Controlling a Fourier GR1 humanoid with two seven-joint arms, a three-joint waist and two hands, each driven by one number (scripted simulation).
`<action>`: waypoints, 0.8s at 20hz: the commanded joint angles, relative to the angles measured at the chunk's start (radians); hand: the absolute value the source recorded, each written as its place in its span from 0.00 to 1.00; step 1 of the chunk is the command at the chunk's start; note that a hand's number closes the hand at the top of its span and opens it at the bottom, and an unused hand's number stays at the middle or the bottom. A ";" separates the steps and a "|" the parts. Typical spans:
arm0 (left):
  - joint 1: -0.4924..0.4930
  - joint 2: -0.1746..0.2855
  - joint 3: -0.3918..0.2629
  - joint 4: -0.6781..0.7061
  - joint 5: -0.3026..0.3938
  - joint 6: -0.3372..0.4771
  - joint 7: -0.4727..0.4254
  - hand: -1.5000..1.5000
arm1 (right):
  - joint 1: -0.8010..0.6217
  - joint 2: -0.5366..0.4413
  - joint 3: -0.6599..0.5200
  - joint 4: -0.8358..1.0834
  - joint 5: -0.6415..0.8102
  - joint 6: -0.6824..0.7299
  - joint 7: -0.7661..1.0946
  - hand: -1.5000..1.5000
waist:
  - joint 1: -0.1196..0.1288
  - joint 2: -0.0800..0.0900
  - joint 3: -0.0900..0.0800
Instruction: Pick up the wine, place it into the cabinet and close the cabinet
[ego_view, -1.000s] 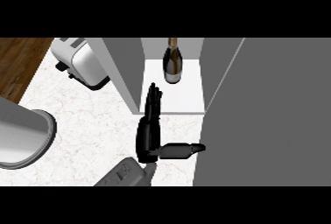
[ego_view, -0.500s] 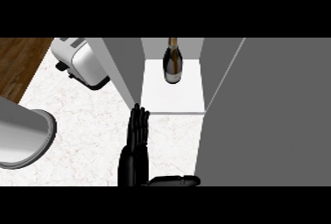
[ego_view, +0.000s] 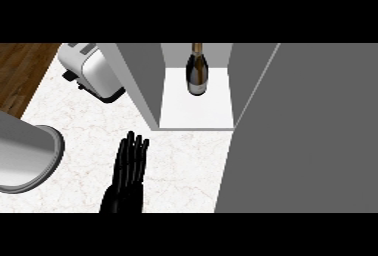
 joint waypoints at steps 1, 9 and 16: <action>0.088 0.112 0.030 -0.062 0.033 -0.111 -0.021 0.00 | 0.081 -0.022 0.030 -0.159 -0.144 0.031 0.107 1.00 | -0.004 -0.003 -0.001; 0.224 0.228 0.070 -0.248 0.030 -0.157 -0.007 0.00 | 0.155 0.016 0.114 -0.123 -0.124 0.067 0.045 1.00 | 0.001 -0.003 -0.001; 0.265 0.332 0.301 -0.268 0.158 -0.290 -0.011 0.00 | 0.209 0.023 0.191 -0.118 -0.195 0.068 0.108 1.00 | 0.000 -0.001 -0.001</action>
